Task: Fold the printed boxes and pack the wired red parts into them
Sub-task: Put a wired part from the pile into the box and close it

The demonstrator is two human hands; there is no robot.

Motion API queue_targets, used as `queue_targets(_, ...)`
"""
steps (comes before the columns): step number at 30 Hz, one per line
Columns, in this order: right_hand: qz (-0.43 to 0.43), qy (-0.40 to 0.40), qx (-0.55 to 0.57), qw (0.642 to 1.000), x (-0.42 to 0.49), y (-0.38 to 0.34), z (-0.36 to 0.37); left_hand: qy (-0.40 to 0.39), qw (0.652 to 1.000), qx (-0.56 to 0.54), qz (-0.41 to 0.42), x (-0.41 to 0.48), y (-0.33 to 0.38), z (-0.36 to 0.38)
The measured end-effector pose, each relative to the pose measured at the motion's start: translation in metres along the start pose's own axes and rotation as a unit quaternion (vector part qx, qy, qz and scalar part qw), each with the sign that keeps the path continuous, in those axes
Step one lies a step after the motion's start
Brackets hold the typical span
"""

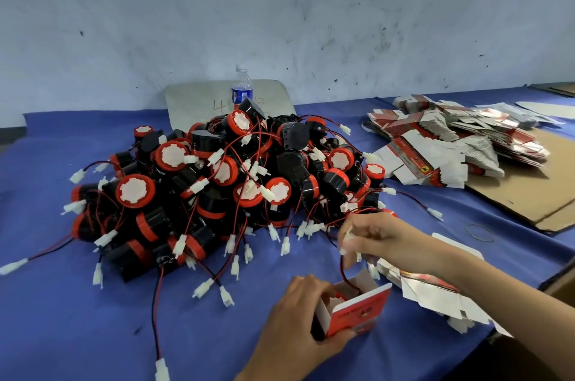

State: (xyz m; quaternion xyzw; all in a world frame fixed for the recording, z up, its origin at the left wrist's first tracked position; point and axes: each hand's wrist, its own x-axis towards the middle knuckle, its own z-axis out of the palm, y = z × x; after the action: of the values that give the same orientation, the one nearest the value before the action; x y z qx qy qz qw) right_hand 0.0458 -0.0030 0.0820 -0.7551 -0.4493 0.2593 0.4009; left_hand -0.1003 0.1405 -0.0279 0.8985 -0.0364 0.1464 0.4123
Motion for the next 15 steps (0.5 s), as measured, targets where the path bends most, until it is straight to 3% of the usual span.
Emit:
queue_targets(4,0.006,-0.004,-0.039,0.999,0.003,-0.003,0.000,0.007,1.000,0.001,0.015,0.001,0.001,-0.001)
queue_targets(10,0.045,-0.087,-0.225,0.969,-0.002,0.000,-0.002,0.028,0.999,-0.003,0.031,0.001,0.004,-0.001)
queue_targets(15,0.036,-0.187,-0.368,0.910,0.014,-0.011,0.002,0.028,0.999,-0.009,0.034,0.001,0.006,-0.002)
